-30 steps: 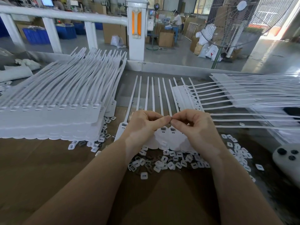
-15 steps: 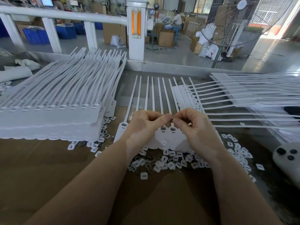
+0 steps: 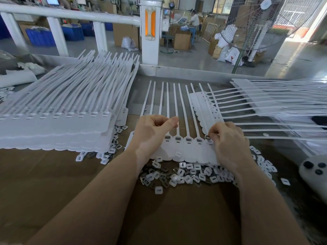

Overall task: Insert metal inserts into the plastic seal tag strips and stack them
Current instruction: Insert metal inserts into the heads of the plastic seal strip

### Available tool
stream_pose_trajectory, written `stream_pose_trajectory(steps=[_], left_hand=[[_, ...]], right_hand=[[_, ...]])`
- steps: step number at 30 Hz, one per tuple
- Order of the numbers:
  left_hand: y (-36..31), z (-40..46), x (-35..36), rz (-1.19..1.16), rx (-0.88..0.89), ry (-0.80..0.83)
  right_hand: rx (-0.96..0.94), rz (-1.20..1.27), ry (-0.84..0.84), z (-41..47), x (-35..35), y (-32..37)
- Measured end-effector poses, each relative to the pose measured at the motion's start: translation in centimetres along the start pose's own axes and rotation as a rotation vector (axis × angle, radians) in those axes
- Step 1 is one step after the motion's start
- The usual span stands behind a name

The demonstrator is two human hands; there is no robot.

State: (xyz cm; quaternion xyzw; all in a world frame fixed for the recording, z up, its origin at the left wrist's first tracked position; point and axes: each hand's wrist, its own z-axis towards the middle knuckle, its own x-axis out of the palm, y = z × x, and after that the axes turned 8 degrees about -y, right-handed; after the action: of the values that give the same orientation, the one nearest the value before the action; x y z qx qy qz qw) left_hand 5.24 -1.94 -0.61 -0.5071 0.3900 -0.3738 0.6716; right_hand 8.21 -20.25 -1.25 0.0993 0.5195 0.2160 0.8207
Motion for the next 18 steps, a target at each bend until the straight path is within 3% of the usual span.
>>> stream_pose_trajectory(steps=[14, 18], left_hand=[[0.23, 0.18, 0.05, 0.002, -0.031, 0.023], [0.27, 0.16, 0.01, 0.0, -0.027, 0.024]], right_hand=[[-0.022, -0.121, 0.113, -0.13, -0.7, -0.35], [0.0, -0.06, 0.047, -0.12, -0.89, -0.2]])
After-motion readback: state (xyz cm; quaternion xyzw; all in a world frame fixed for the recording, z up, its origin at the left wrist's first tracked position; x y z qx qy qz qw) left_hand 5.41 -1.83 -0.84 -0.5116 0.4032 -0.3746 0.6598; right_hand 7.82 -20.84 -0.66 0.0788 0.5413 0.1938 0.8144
